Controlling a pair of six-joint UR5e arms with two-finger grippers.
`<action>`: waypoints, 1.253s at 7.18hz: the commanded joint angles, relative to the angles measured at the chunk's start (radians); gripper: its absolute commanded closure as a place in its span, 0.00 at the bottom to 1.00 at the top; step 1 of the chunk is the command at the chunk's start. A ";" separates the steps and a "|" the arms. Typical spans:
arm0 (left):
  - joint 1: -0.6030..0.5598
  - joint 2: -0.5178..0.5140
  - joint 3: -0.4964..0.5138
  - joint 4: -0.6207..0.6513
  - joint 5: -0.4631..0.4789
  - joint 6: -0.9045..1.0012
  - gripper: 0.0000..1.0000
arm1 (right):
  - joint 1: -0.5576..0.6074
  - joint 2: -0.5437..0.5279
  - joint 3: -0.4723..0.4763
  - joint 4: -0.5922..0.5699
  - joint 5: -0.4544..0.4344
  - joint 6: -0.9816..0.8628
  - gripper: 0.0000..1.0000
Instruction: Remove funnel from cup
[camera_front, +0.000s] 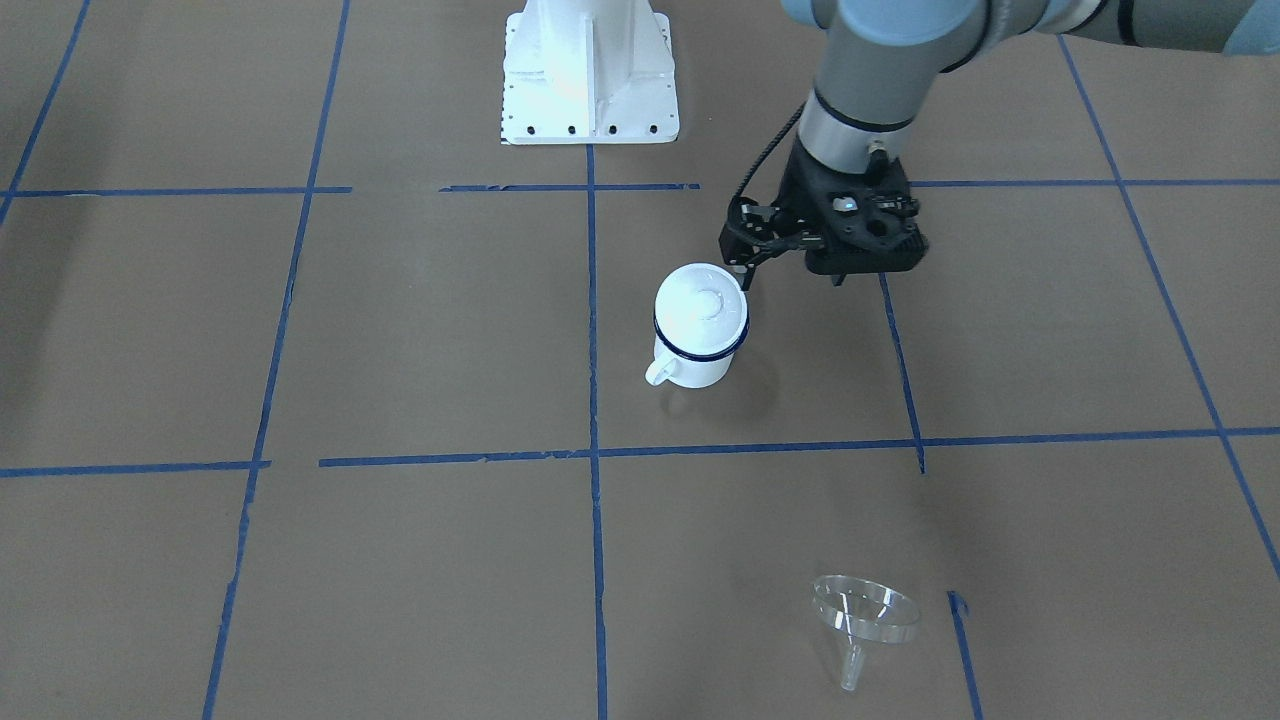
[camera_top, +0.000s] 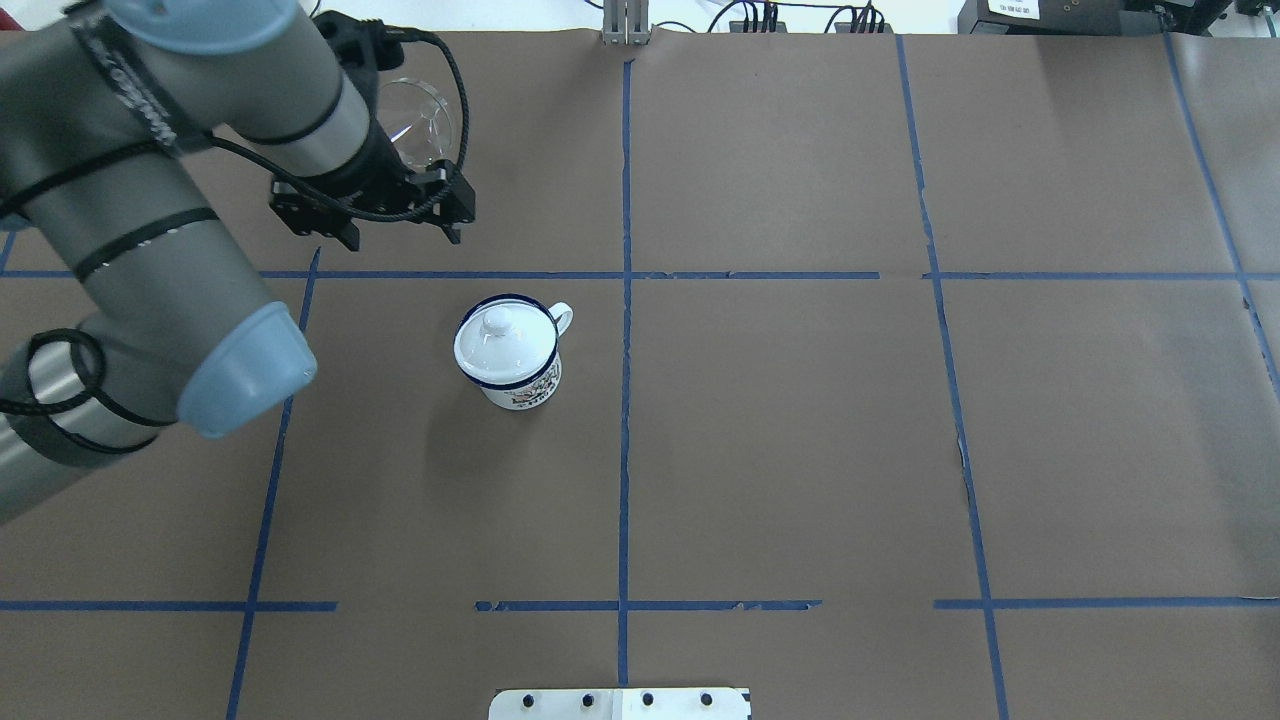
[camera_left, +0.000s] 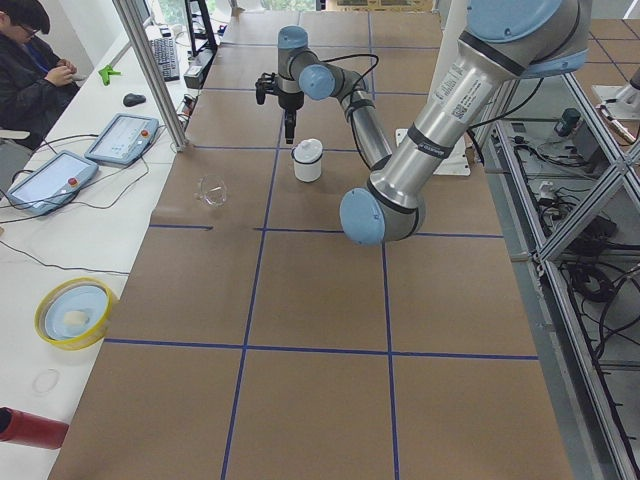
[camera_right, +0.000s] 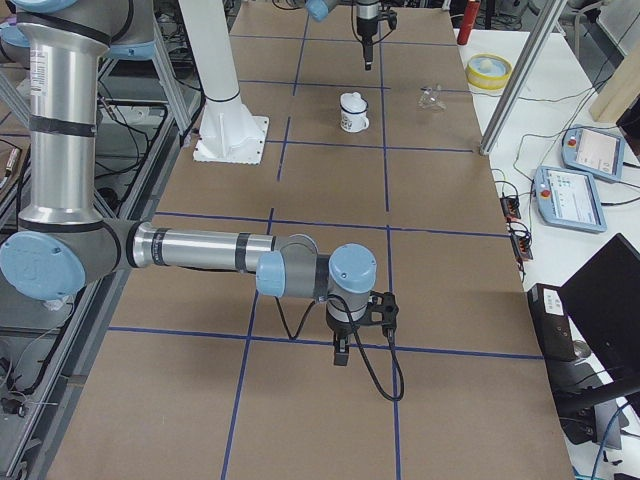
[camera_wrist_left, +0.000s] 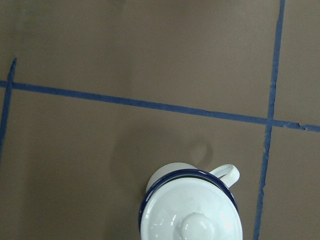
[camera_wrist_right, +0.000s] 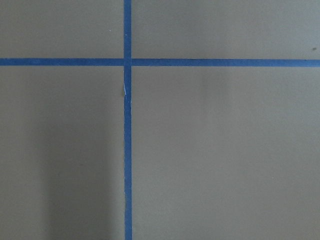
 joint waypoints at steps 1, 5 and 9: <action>-0.267 0.158 -0.015 0.000 -0.111 0.474 0.00 | 0.000 0.000 0.000 0.000 0.000 0.000 0.00; -0.748 0.434 0.168 -0.005 -0.216 1.171 0.00 | 0.000 0.000 0.000 0.000 0.000 0.000 0.00; -0.756 0.567 0.241 0.003 -0.226 1.156 0.00 | 0.000 0.000 0.000 0.000 0.000 0.000 0.00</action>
